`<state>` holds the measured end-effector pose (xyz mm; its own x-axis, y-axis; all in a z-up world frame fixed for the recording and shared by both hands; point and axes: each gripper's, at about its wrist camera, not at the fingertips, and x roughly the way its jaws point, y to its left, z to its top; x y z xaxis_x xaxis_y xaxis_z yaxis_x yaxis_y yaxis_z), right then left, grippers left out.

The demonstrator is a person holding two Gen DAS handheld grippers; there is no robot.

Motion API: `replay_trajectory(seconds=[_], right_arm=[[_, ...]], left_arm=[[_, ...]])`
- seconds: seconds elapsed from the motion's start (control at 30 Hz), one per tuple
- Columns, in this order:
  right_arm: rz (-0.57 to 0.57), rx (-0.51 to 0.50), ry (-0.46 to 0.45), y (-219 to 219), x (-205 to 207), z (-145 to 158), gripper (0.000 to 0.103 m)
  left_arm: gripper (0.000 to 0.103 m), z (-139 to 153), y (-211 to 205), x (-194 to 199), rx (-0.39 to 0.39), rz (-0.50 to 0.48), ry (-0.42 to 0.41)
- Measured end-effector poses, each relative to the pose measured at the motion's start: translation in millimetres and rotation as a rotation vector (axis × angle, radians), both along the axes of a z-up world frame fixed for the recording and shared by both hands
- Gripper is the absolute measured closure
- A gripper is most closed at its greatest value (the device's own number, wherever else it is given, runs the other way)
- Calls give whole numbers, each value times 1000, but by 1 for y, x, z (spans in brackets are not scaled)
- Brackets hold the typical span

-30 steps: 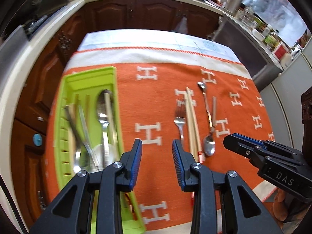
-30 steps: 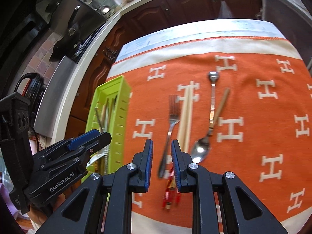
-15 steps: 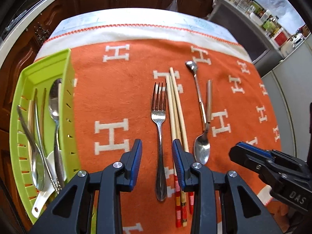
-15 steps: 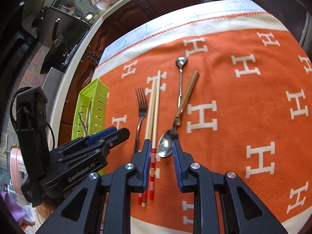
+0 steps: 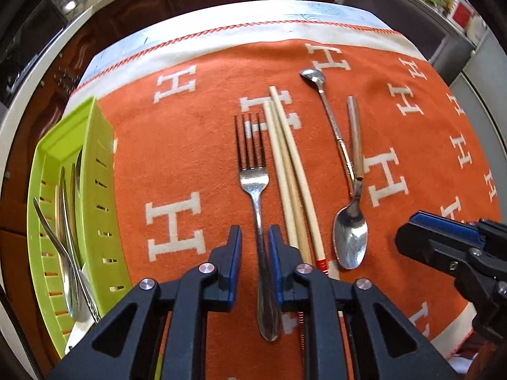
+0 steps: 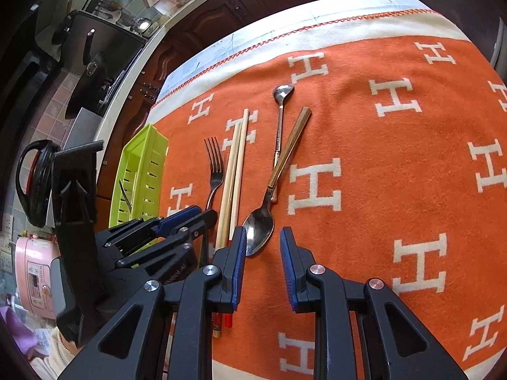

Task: Organize utensils
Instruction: 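Move both grippers back over the remaining fork, spoon and chopsticks, then grasp the silver fork with the left gripper while the right grasps a wooden chopstick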

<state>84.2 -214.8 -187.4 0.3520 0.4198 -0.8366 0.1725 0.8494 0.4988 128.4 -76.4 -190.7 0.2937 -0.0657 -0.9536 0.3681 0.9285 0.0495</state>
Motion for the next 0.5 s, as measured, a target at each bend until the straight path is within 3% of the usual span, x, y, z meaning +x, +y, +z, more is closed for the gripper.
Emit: replay_trajectory(seconds=[0.07, 0.3, 0.5], right_arm=[[10, -5, 0, 3, 1, -1, 81], [57, -21, -1, 16, 6, -4, 81], [82, -23, -2, 27, 24, -6, 81]], left_arm=[[99, -1, -3, -2, -18, -1, 6], [100, 5, 20, 0, -114, 32, 53], [100, 29, 40, -4, -183, 53, 27]])
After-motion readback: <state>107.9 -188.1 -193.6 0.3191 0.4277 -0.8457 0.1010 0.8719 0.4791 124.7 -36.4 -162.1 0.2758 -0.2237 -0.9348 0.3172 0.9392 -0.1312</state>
